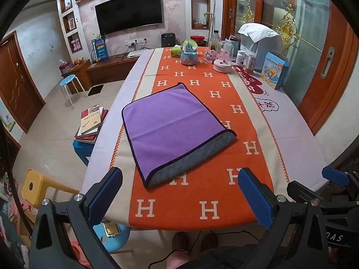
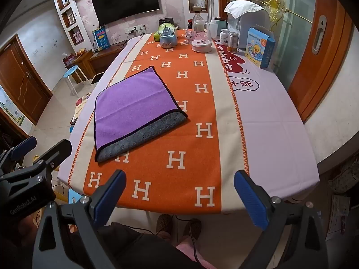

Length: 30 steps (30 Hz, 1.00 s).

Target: Fold towel

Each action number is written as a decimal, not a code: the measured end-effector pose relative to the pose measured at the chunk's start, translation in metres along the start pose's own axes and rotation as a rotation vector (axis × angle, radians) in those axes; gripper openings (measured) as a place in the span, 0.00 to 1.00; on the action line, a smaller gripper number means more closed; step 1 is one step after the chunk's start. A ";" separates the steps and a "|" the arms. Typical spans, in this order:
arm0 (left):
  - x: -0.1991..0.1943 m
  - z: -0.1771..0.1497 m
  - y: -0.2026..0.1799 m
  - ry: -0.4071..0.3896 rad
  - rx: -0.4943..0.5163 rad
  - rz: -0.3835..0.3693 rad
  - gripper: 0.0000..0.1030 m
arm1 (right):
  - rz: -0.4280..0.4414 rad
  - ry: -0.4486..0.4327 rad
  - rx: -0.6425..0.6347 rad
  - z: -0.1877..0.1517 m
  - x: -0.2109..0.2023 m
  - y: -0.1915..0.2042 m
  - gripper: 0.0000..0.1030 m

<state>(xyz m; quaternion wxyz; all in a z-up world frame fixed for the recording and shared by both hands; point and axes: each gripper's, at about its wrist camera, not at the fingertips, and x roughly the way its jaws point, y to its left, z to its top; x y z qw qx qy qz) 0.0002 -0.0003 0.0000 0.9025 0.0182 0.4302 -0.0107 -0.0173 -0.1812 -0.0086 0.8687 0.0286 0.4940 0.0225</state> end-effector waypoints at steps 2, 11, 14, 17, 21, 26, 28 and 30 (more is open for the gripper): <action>0.000 0.000 -0.001 -0.002 0.003 0.001 0.99 | -0.001 0.000 0.000 0.000 0.000 0.000 0.94; -0.003 0.000 -0.010 -0.012 0.004 -0.013 0.99 | -0.001 0.000 0.000 -0.002 -0.001 0.000 0.94; -0.003 0.001 -0.011 -0.009 0.003 -0.021 0.99 | -0.003 0.000 0.001 -0.003 -0.001 0.001 0.94; -0.003 -0.001 -0.002 -0.002 0.004 -0.039 0.99 | -0.003 0.002 0.001 -0.003 -0.002 0.001 0.94; 0.000 -0.001 0.003 0.009 0.000 -0.050 0.99 | -0.008 0.008 0.000 -0.002 -0.005 -0.003 0.94; 0.003 -0.005 0.007 0.016 0.008 -0.053 0.99 | -0.019 0.023 0.009 -0.006 0.000 -0.001 0.94; 0.004 -0.004 0.008 0.017 0.011 -0.057 0.99 | -0.030 0.028 0.015 -0.008 0.001 0.006 0.94; 0.006 -0.004 0.010 0.020 0.014 -0.066 0.99 | -0.041 0.033 0.020 -0.009 0.001 0.008 0.94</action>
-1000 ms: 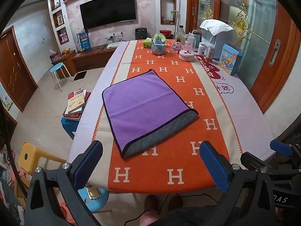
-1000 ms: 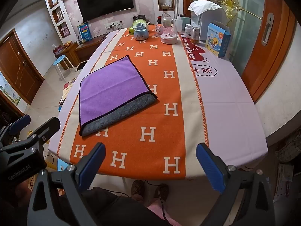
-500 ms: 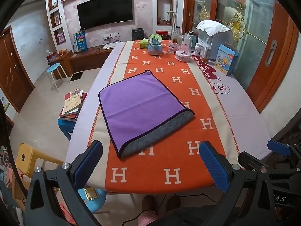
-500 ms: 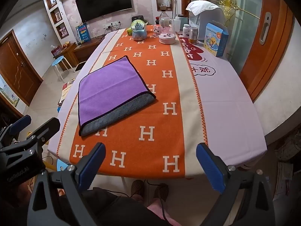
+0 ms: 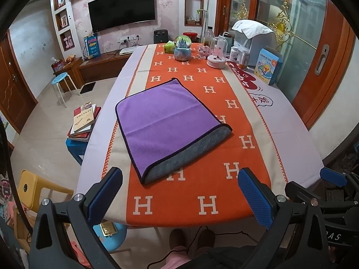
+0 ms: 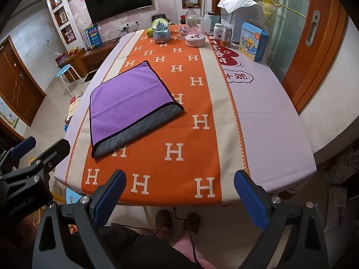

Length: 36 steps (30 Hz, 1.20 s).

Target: Fold towel

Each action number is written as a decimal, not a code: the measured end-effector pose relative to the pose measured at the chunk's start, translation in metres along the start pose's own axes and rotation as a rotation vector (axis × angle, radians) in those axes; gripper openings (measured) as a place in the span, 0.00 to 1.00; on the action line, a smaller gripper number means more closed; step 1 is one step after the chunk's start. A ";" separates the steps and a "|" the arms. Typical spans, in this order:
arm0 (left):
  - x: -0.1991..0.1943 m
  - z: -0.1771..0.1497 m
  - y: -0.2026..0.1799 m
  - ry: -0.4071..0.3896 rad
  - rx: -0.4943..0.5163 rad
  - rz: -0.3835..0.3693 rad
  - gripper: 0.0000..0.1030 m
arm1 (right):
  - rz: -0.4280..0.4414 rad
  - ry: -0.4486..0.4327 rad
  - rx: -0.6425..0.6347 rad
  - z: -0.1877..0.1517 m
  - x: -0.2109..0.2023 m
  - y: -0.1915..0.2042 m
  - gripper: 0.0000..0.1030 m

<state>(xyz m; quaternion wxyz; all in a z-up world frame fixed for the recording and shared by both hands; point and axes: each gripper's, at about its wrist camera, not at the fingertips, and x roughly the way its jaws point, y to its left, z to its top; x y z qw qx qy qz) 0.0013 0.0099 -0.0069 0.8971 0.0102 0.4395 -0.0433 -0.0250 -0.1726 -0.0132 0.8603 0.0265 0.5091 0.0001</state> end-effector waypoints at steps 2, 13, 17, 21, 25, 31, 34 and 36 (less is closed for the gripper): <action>0.002 0.001 0.002 0.002 0.003 -0.009 0.99 | -0.013 0.003 0.006 -0.001 0.000 0.002 0.94; 0.019 0.007 0.019 0.012 0.076 -0.076 0.99 | -0.038 0.017 0.107 -0.009 0.007 0.014 0.94; 0.030 0.009 0.030 0.027 0.083 -0.099 0.99 | -0.048 0.014 0.137 -0.009 0.011 0.020 0.94; 0.041 0.013 0.040 0.049 0.067 -0.124 0.99 | -0.059 0.007 0.167 -0.002 0.014 0.023 0.94; 0.054 0.017 0.049 0.064 0.040 -0.149 0.99 | -0.068 -0.015 0.155 0.004 0.014 0.028 0.94; 0.067 0.021 0.057 0.077 0.028 -0.167 0.99 | -0.022 -0.020 0.137 0.022 0.022 0.028 0.94; 0.071 0.022 0.060 0.077 0.015 -0.171 0.99 | -0.018 -0.020 0.122 0.036 0.029 0.027 0.94; 0.073 0.023 0.062 0.077 0.000 -0.164 0.99 | -0.018 -0.030 0.100 0.046 0.033 0.027 0.94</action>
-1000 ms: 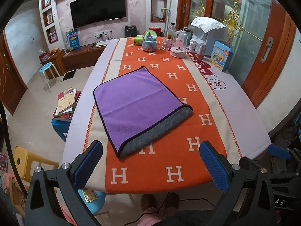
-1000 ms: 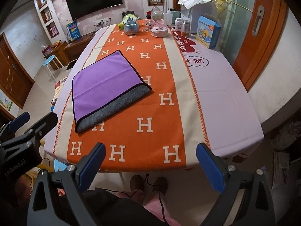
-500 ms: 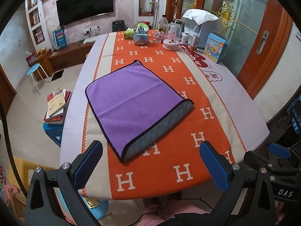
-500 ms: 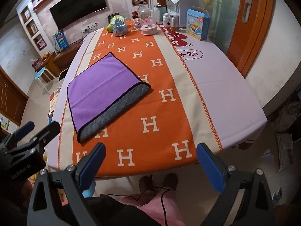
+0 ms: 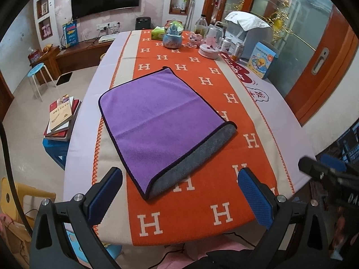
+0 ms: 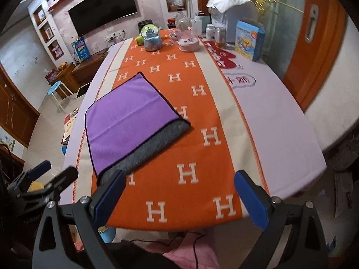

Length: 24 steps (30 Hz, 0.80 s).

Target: Fold towel

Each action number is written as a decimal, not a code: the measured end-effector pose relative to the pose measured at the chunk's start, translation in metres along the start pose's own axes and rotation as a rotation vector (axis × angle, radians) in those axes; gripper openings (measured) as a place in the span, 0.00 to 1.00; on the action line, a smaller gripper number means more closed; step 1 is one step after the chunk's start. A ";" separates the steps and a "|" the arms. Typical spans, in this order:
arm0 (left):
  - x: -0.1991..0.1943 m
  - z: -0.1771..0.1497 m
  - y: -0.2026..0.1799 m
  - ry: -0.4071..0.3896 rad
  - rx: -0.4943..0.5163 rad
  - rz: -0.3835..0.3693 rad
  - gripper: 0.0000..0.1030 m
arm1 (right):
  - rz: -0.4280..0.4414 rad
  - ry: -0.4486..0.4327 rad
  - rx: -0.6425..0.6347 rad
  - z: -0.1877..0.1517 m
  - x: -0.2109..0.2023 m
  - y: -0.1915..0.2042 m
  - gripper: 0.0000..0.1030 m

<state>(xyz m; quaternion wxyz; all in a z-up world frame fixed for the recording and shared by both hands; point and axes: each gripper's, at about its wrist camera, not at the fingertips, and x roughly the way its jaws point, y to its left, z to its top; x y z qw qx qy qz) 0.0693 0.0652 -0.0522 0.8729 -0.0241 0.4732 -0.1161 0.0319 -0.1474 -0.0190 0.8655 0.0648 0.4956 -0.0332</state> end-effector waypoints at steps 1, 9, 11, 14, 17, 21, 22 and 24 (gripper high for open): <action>0.001 0.001 0.001 0.000 -0.007 0.005 0.99 | 0.003 -0.004 -0.012 0.005 0.003 0.000 0.94; 0.022 0.013 0.011 0.027 -0.100 0.043 0.99 | 0.058 -0.019 -0.151 0.050 0.034 -0.006 0.94; 0.031 0.017 0.013 0.038 -0.126 0.047 0.99 | 0.083 -0.019 -0.180 0.058 0.042 -0.008 0.94; 0.044 0.019 0.016 0.060 -0.151 0.075 0.99 | 0.114 -0.006 -0.244 0.071 0.061 -0.009 0.94; 0.058 0.019 0.020 0.090 -0.185 0.092 0.99 | 0.141 0.007 -0.311 0.080 0.079 -0.007 0.94; 0.078 0.015 0.026 0.134 -0.231 0.122 0.99 | 0.172 0.025 -0.397 0.085 0.104 -0.006 0.94; 0.083 0.013 0.028 0.142 -0.244 0.131 0.99 | 0.185 0.036 -0.412 0.086 0.111 -0.007 0.93; 0.093 0.010 0.032 0.160 -0.269 0.153 0.99 | 0.199 0.064 -0.436 0.089 0.126 -0.006 0.91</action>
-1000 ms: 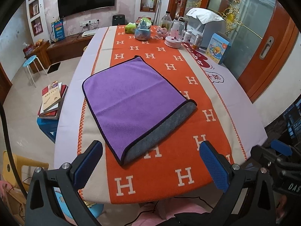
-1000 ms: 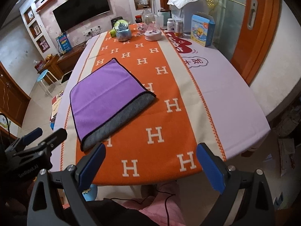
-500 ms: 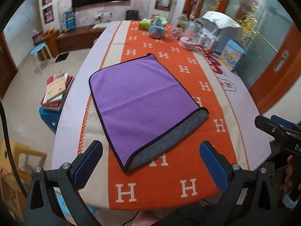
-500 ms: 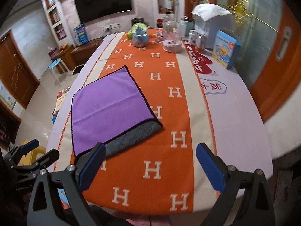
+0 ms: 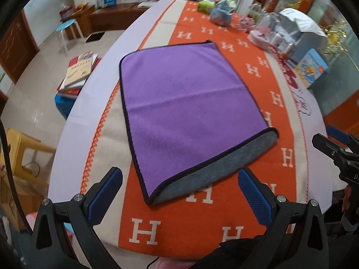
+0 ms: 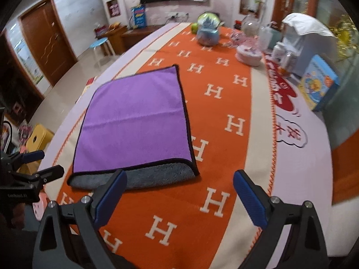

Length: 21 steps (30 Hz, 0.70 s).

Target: Fold towel

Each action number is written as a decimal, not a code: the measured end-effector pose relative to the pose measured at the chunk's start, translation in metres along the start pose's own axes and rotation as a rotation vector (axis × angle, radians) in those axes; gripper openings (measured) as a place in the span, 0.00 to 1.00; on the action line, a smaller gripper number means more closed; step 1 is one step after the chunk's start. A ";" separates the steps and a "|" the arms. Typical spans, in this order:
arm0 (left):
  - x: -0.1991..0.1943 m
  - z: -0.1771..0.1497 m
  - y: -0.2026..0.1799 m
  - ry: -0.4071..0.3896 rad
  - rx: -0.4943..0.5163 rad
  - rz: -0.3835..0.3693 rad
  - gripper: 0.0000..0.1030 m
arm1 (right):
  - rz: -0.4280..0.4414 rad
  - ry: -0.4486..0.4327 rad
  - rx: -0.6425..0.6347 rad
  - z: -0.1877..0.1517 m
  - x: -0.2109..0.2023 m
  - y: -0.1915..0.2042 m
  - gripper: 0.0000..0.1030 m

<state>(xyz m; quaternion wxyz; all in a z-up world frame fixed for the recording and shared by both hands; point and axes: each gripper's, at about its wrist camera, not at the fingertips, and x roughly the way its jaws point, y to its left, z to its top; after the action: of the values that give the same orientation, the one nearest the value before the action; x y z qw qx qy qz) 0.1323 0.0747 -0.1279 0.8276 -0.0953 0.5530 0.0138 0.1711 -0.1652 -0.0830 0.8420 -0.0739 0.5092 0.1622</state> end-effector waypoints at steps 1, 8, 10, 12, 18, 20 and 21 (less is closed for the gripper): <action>0.003 -0.001 0.002 0.004 -0.008 0.007 0.99 | 0.011 0.010 -0.012 0.002 0.007 -0.002 0.90; 0.027 -0.005 0.009 0.018 -0.042 0.036 0.99 | 0.110 0.022 -0.128 0.008 0.041 -0.004 0.88; 0.034 -0.006 0.011 0.029 -0.055 0.040 0.99 | 0.124 0.031 -0.149 0.009 0.049 -0.005 0.87; 0.041 -0.006 0.014 0.046 -0.074 0.032 0.99 | 0.146 0.038 -0.162 0.008 0.057 -0.007 0.86; 0.055 -0.008 0.015 0.062 -0.088 0.009 0.99 | 0.145 0.079 -0.187 0.000 0.081 -0.013 0.77; 0.059 -0.008 0.014 0.071 -0.096 0.008 0.94 | 0.151 0.095 -0.191 -0.002 0.088 -0.015 0.74; 0.061 -0.009 0.014 0.077 -0.098 0.009 0.94 | 0.153 0.102 -0.192 -0.002 0.091 -0.016 0.73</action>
<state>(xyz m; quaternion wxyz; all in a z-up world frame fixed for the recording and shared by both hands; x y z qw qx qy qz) 0.1466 0.0815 -0.1893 0.8000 -0.1336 0.5835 0.0410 0.2136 -0.1631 -0.1648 0.7893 -0.1233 0.5375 0.2699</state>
